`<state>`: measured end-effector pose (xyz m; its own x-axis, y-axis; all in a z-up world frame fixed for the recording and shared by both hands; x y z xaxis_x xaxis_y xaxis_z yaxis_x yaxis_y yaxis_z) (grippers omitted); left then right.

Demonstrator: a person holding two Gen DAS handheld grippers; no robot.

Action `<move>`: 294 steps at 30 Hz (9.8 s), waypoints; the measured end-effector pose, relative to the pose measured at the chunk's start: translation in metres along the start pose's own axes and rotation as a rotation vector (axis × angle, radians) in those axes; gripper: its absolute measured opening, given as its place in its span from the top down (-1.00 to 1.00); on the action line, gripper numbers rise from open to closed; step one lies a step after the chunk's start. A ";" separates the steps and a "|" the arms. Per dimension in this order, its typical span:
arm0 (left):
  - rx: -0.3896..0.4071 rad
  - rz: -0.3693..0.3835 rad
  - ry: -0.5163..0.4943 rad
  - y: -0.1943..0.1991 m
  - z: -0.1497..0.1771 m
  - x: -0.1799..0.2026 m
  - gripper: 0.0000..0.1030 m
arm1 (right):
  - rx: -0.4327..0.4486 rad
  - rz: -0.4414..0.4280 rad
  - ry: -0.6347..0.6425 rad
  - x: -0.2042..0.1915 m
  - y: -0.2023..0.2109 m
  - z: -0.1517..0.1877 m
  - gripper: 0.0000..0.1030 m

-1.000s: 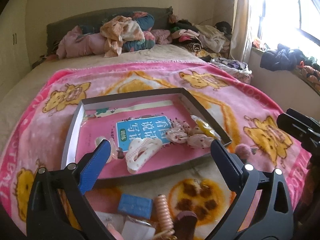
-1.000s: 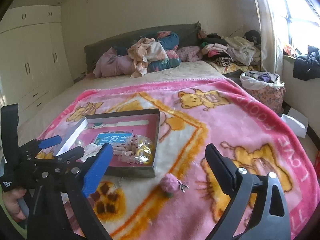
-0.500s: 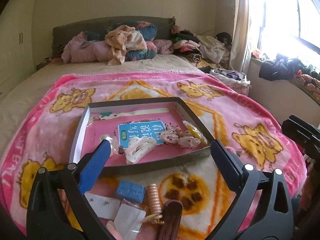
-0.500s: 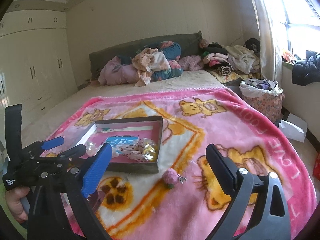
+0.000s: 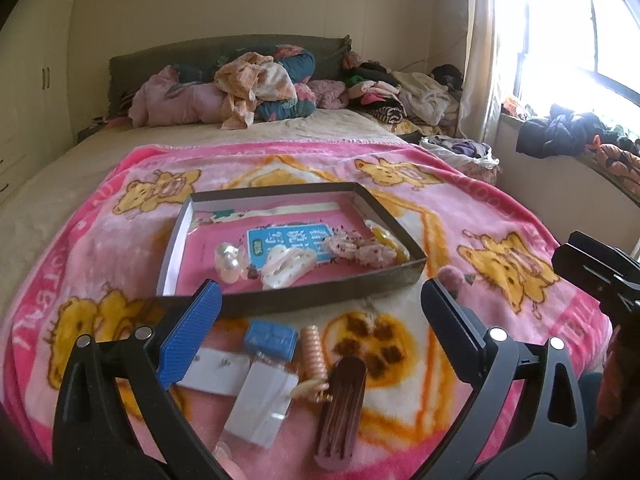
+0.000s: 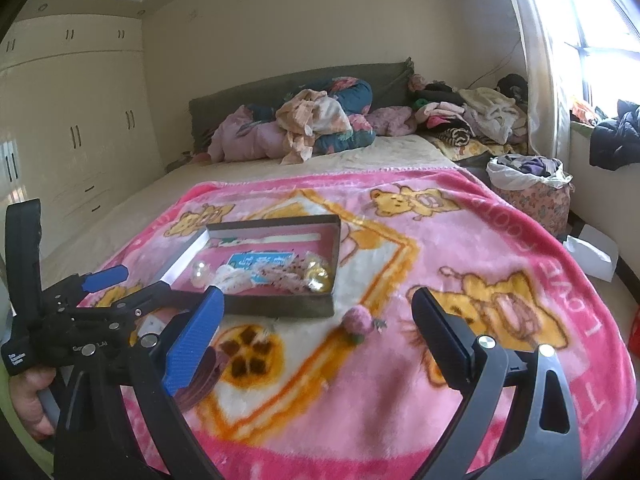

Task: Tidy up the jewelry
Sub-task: 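Withdraw both open tools from the box toward the spring hair tie and earring cards, then grasp the clear plastic bag with the left tool while the right tool grasps the brown claw clip, then carry the clear bag with the left tool over the box while the right tool carries the claw clip, then open the left tool to drop the clear bag in the box while the right tool drops the claw clip, then withdraw both open tools from the box toward the earring card and spring hair tie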

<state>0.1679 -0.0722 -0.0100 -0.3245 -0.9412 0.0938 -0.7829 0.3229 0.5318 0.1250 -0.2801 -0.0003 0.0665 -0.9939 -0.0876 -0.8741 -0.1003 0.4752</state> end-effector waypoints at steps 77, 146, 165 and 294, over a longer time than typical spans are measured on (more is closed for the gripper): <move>-0.247 0.082 -0.113 -0.040 0.099 -0.050 0.39 | -0.299 -0.153 0.032 -0.042 -0.092 0.077 0.42; -0.101 0.099 -0.056 -0.071 -0.020 -0.022 0.39 | -0.121 -0.082 0.009 0.005 -0.104 -0.036 0.43; -0.129 0.050 -0.046 -0.127 -0.044 -0.045 0.39 | -0.140 -0.098 -0.028 -0.004 -0.170 -0.064 0.43; -0.100 0.046 -0.049 -0.002 0.045 -0.010 -0.77 | -0.080 0.142 -0.004 0.039 -0.003 0.048 -0.81</move>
<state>0.1482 -0.0588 -0.0498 -0.3865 -0.9188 0.0799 -0.7102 0.3518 0.6098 0.1073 -0.3163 -0.0472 -0.0576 -0.9982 -0.0180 -0.8336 0.0382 0.5510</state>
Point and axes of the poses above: each gripper's, at about its wrist camera, not at the fingertips, and y roughly against the way its jaws point, x to its right, z to its underside, the point moved 2 cm from there along -y, roughly the way its jaws point, and after that the axes turned 4 degrees about z, right-handed, at the moved point
